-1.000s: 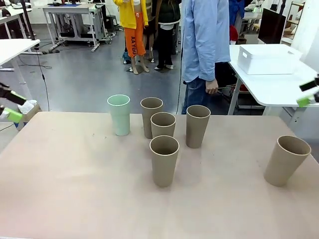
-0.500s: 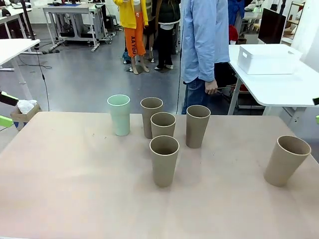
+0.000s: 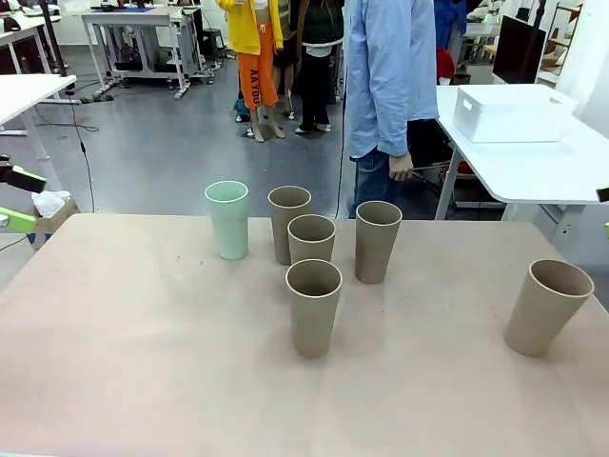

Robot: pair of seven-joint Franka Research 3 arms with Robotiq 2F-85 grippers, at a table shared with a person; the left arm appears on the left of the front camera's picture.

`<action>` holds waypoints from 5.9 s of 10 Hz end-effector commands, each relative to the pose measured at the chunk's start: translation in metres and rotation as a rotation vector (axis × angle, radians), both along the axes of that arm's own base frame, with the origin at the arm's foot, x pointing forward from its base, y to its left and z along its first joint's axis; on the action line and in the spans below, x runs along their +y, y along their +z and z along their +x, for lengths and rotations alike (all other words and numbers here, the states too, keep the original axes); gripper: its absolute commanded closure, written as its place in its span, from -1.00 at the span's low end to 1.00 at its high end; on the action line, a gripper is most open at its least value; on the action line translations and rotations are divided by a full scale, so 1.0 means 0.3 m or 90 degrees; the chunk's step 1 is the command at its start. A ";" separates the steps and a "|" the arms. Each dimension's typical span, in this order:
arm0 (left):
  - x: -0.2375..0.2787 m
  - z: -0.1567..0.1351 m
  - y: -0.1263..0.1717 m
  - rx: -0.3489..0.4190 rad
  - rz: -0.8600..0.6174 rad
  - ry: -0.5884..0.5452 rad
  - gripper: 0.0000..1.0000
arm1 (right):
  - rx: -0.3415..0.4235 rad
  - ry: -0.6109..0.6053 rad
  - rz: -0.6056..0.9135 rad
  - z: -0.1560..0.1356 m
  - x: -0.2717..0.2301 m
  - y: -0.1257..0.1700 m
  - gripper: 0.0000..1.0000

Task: Stack the cups and store them in the basket.
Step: Pick up two Reusable plastic cups , one in each hand.

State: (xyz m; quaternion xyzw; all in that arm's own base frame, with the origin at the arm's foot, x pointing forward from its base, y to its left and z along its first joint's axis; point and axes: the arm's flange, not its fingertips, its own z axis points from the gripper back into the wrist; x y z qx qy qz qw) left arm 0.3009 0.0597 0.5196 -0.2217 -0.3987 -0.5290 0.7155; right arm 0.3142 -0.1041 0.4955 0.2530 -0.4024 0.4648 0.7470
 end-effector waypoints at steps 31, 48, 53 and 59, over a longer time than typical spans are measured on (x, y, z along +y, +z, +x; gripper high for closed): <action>-0.004 -0.003 0.000 -0.001 0.006 -0.010 -1.00 | -0.006 0.001 -0.005 0.001 -0.003 0.002 -1.00; -0.146 0.534 -0.119 0.062 -0.104 -0.106 -1.00 | 0.033 0.122 0.183 0.286 -0.313 -0.093 -1.00; -0.223 0.714 -0.433 -0.019 -0.190 -0.179 -1.00 | -0.018 0.179 0.278 0.186 -0.448 -0.314 -1.00; -0.218 0.724 -0.494 0.001 -0.200 -0.176 -1.00 | -0.011 0.172 0.297 0.150 -0.447 -0.389 -1.00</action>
